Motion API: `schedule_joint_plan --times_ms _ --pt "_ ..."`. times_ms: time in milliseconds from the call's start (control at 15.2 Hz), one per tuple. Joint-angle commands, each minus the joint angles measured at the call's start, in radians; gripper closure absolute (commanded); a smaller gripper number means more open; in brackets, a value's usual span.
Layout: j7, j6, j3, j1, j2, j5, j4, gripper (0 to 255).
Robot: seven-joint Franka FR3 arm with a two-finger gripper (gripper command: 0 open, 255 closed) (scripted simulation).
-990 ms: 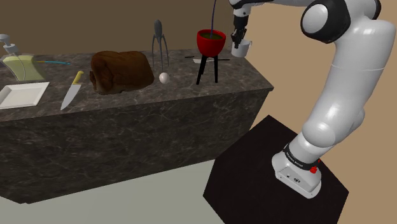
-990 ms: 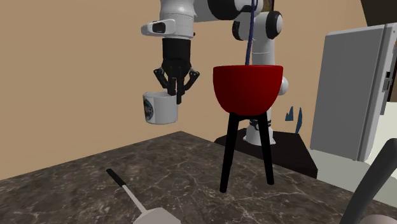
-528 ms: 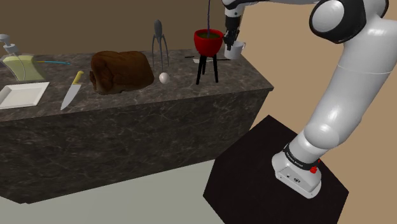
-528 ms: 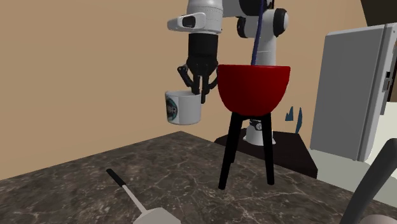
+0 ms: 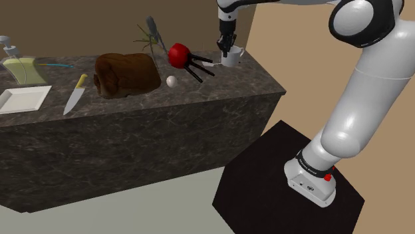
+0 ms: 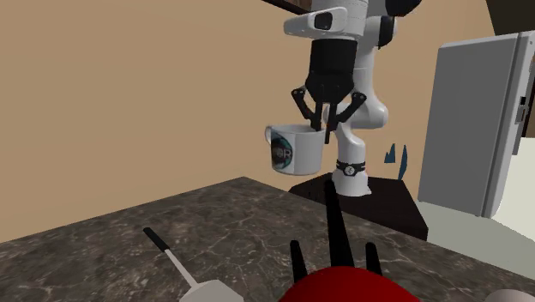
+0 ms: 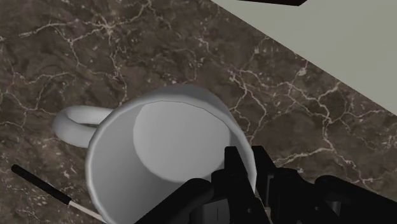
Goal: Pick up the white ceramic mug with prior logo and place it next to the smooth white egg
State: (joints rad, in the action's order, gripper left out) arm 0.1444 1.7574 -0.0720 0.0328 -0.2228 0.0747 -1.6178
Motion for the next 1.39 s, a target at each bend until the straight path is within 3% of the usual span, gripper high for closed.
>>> schedule_joint_plan --times_ms 0,792,1320 --pt "-0.044 -0.005 0.017 0.026 0.003 0.000 -0.001 255" --pt "-0.301 -0.061 0.118 0.188 -0.072 0.000 0.110 255" --pt "-0.307 0.042 0.117 0.187 -0.082 0.002 0.017 255"
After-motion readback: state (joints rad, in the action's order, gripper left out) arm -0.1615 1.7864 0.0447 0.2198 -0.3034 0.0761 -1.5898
